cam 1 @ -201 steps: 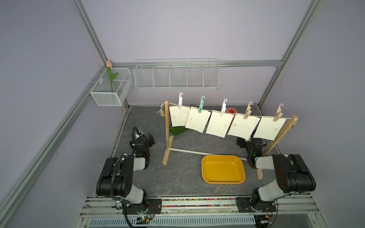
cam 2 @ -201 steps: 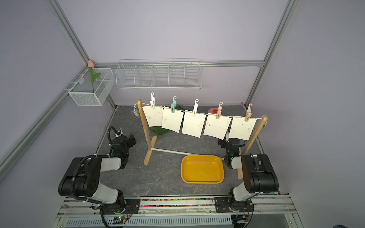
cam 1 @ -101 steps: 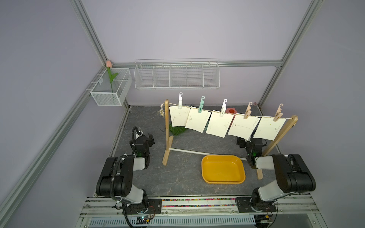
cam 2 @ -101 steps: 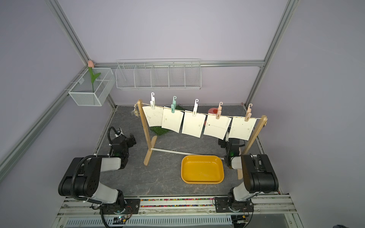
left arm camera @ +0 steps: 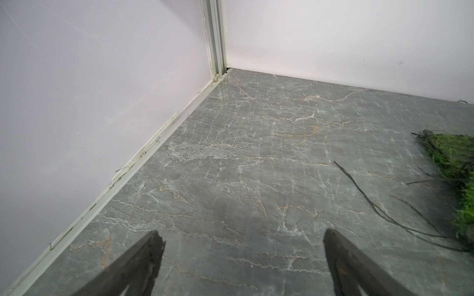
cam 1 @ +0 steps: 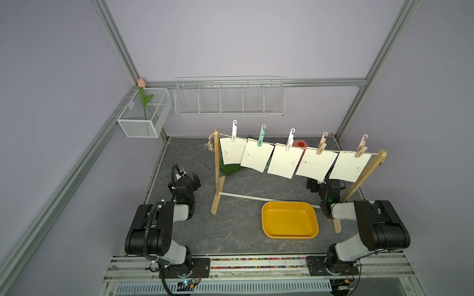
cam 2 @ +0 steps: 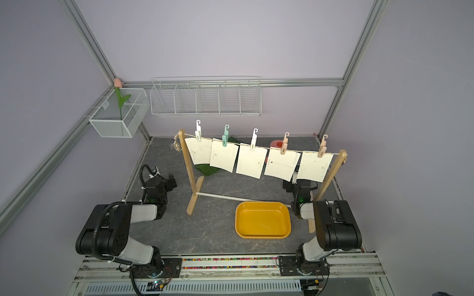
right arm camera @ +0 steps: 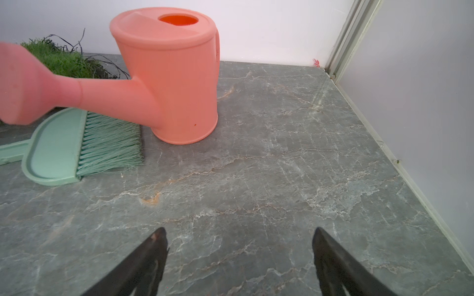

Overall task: Remove the postcards from the strings
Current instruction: Move the clothesline to the center of the board.

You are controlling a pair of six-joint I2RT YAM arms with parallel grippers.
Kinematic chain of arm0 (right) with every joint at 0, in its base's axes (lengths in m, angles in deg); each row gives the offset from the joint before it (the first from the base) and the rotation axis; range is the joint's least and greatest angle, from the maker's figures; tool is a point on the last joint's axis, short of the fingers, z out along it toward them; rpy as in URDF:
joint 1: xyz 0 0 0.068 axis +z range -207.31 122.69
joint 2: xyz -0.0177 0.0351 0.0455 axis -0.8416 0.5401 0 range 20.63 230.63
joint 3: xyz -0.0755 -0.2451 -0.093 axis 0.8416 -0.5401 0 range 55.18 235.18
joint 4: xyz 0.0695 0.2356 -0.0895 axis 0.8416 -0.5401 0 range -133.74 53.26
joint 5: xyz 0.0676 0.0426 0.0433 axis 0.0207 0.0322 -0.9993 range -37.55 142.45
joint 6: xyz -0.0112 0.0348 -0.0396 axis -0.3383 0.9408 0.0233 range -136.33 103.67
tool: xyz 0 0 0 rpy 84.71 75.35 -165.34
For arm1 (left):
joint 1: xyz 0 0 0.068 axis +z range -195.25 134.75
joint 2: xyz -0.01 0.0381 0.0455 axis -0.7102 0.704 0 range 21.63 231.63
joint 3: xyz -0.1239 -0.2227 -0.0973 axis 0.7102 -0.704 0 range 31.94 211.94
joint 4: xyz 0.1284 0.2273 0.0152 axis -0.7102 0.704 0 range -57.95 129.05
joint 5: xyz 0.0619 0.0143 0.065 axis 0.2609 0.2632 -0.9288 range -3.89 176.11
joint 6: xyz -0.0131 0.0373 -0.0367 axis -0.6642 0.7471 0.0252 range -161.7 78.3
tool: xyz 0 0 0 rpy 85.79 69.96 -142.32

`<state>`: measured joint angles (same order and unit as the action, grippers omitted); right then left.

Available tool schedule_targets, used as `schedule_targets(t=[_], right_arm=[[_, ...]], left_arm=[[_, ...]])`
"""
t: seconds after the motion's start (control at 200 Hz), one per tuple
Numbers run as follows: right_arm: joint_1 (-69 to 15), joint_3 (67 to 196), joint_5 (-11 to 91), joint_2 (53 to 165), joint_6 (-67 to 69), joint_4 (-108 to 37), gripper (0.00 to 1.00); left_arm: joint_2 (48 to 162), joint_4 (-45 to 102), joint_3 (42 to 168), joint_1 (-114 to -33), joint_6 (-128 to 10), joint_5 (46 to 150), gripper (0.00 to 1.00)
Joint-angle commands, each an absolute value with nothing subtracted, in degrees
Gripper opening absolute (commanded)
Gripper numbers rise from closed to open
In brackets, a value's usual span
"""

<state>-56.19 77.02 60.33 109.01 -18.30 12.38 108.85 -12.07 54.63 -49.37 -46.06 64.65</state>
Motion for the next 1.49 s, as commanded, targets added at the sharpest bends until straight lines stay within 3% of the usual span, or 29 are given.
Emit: schedule_targets(t=[0.0,0.45,0.51,0.605,0.725,1.15,1.49], right_arm=[[-56.2,78.2,59.0,107.5,-18.9,11.2,0.89],[-56.5,78.7,57.0,107.2,-19.7,10.2,0.89],[-56.1,80.0,57.1,106.2,-20.1,7.5,0.88],[-54.1,87.9,58.2,103.5,-22.2,-9.3,0.88],[-52.8,91.9,58.0,103.8,-24.1,-14.8,0.88],[-43.6,95.3,68.6,104.0,-35.9,-24.9,0.88],[-34.9,96.6,83.1,100.9,-48.9,-30.6,0.88]], left_arm=[[108.1,-13.2,55.7,-49.1,-46.7,63.9,0.99],[108.1,-13.1,55.8,-49.1,-46.7,64.0,0.99],[108.1,-13.1,55.8,-49.1,-46.7,64.0,0.99],[108.1,-13.1,55.8,-49.1,-46.7,64.0,0.99],[108.1,-13.1,55.8,-49.1,-46.6,64.0,0.99],[108.1,-13.1,55.8,-49.1,-46.7,64.0,0.99],[108.1,-13.1,55.8,-49.1,-46.6,64.0,0.99]])
